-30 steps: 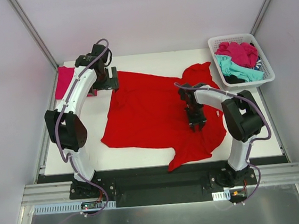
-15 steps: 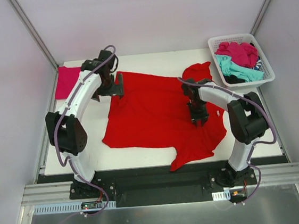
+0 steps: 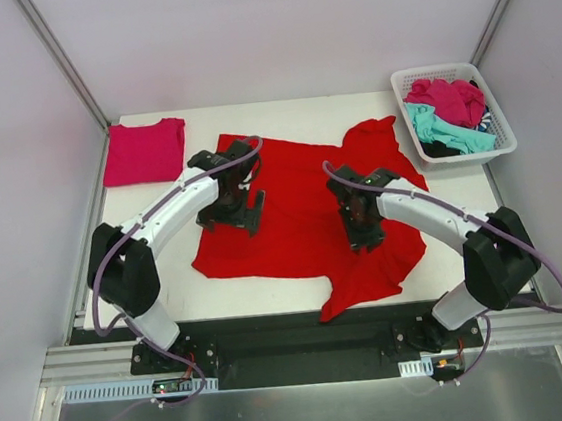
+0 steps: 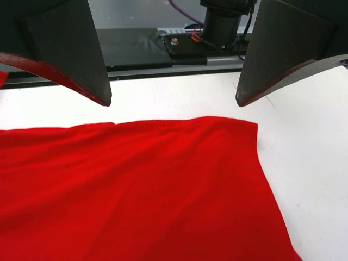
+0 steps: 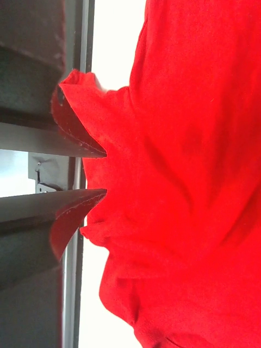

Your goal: Fold and stack the t-shirts

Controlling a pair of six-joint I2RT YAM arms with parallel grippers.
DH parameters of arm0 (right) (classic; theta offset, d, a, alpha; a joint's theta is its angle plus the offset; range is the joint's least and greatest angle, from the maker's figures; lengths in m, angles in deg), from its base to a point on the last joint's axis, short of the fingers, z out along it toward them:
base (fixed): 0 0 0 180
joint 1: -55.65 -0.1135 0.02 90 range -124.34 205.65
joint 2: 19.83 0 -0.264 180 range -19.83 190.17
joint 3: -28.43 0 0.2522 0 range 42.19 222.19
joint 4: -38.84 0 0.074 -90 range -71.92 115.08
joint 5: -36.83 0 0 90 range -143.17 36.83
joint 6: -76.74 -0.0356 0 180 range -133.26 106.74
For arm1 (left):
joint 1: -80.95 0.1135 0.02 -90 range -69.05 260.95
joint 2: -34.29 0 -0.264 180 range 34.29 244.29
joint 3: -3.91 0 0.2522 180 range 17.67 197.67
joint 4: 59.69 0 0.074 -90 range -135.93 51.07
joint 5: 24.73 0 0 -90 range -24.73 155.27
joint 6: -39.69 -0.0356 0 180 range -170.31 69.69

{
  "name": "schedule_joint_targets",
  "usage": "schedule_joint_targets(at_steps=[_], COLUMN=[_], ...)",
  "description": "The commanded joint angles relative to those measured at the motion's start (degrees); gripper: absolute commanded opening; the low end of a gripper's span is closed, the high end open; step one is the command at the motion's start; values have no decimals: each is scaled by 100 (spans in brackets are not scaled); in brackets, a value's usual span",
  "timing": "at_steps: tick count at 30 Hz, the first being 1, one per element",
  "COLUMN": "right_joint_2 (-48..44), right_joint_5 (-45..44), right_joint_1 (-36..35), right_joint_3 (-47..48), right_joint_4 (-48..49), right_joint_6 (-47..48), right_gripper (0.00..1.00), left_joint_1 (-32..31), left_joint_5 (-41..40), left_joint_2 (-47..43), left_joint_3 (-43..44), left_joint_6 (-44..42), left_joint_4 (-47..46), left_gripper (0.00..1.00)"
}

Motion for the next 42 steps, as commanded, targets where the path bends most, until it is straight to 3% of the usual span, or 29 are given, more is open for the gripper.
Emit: schedule_joint_targets(at_steps=[1,12,15,21,27,42], right_joint_2=[-297,-570,-99,844,1495,2225], right_joint_5=[2,-445,-385,-367,-244,-7], right_joint_1=[-115,-168,42,499,1535,3250], right_joint_3=[-421,-949,-590,983,1915,2452], right_joint_4=[-58,11,126,-14,12,65], right_joint_6=[-427,-646,-480,-111,144,426], right_gripper=[33,32,33,32,32,31], left_joint_1=[-19,-133,-98,200,622,1001], left_joint_5=[-8,54,-96,-263,-343,272], left_joint_2=[-437,-429,-227,695,1390,3219], left_joint_3=[-396,-872,-372,1158,2026,3584], left_joint_6=[212,511,547,616,801,722], left_joint_4=[-82,-302,-302,-118,-565,-557], left_gripper=[99,99,99,99,99,99])
